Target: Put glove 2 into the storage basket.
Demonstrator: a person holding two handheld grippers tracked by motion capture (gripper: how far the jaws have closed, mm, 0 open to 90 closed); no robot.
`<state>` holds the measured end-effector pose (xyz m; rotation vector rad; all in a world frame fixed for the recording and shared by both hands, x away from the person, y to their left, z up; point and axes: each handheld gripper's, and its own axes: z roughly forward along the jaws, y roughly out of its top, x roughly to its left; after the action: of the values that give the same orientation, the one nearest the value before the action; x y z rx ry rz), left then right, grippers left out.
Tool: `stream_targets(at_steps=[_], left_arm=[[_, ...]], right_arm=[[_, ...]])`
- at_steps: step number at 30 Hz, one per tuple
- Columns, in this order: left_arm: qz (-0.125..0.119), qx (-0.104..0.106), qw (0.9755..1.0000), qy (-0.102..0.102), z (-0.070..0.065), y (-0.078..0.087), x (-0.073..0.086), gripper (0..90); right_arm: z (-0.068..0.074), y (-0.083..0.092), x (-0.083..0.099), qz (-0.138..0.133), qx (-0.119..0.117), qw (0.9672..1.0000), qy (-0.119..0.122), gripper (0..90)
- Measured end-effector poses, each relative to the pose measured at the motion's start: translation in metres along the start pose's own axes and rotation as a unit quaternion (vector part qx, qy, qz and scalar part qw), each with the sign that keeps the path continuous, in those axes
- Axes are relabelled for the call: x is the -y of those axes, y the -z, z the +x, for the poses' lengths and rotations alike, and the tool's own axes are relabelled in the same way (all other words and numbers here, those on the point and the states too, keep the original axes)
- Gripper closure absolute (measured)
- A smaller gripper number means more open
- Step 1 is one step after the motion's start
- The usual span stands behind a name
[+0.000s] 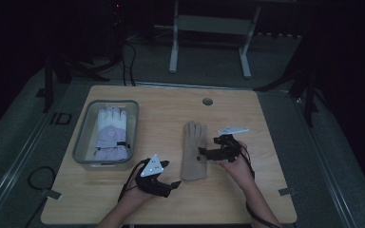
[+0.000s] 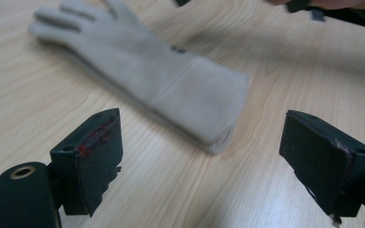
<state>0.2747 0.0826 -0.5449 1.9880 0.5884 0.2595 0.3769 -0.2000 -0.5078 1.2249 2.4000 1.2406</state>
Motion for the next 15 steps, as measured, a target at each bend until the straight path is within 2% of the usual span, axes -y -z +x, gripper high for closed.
stream_targets(at_steps=[4, 6, 8, 9, 11, 15], left_arm=[[-0.008, 0.009, 0.9997, -0.023, -0.003, -0.010, -0.011, 14.5], [-0.009, 0.021, 0.9994, -0.026, -0.003, -0.017, -0.016, 14.4], [-0.001, 0.025, 0.9990, -0.038, -0.003, -0.025, -0.020, 14.4], [0.004, 0.025, 0.9987, -0.044, -0.003, -0.028, -0.022, 14.5], [0.008, 0.033, 0.9984, -0.046, -0.003, -0.034, -0.024, 14.5], [0.021, 0.041, 0.9973, -0.056, -0.004, -0.045, -0.027, 14.7]], right_arm=[[-0.009, -0.005, -0.008, -0.005, 0.002, 0.9999, -0.012, 15.7], [-0.012, -0.009, -0.013, -0.008, 0.000, 0.9999, -0.014, 17.6], [-0.015, -0.014, -0.016, -0.009, 0.006, 0.9998, -0.019, 20.8], [-0.016, -0.016, -0.017, -0.019, 0.013, 0.9996, -0.019, 23.7], [-0.019, -0.021, -0.020, -0.024, 0.010, 0.9991, -0.034, 27.2], [-0.025, -0.035, -0.022, -0.005, 0.018, 0.9986, -0.049, 27.0]])
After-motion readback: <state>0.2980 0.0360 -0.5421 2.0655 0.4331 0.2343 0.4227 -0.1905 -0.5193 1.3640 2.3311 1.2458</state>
